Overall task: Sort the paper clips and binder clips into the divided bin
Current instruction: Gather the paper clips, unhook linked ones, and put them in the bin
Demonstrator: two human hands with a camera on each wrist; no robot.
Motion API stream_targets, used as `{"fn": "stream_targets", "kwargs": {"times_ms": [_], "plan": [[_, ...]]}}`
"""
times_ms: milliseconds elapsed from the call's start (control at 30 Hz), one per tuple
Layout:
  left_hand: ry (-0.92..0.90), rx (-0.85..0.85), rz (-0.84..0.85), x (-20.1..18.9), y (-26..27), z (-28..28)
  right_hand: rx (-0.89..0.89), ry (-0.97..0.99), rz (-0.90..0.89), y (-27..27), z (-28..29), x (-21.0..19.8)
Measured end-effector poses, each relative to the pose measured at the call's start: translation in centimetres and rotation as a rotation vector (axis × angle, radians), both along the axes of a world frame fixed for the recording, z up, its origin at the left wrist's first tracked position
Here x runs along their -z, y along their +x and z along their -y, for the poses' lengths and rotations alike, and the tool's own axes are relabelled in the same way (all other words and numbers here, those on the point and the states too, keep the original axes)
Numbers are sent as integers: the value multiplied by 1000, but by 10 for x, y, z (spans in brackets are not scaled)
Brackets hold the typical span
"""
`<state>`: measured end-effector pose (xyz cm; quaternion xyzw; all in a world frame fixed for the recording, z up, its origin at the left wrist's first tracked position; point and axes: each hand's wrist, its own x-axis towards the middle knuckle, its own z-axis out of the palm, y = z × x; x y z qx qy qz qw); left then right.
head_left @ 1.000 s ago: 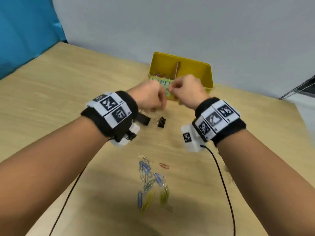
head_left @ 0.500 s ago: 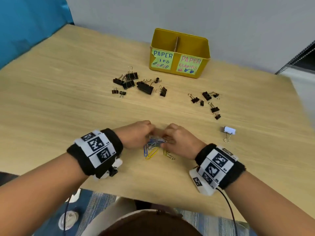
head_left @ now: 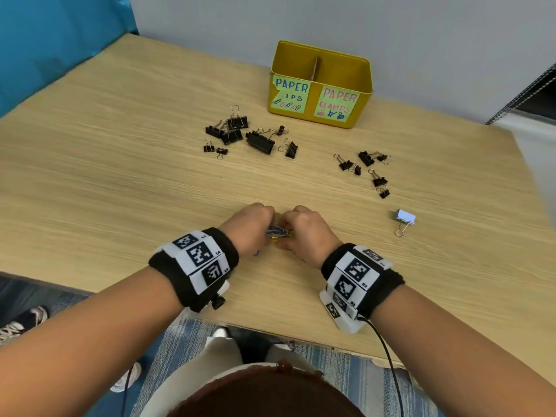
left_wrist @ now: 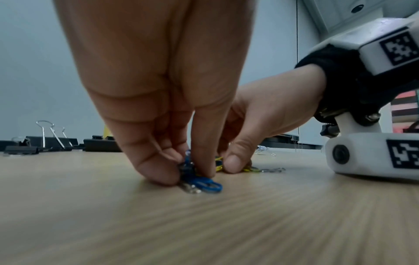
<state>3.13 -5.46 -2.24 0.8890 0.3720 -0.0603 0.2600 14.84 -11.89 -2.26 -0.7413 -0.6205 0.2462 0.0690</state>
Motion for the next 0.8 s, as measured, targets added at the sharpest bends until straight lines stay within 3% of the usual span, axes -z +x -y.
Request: {"fn": "stream_targets", "kwargs": {"times_ms": [300,500,633,800], "plan": [[128,48,-36,0,4,-5,27,-13,-28,3,-16,-4],[39,-16,-13,-7,12,-25,226,-80,-297,17,-34,-4],[-57,-101,129,-22,17,-47,321,-142,-512,36,-52,-10],[-117,-167,290,-48,39,-99,345,-9,-597,67,-100,-45]]}}
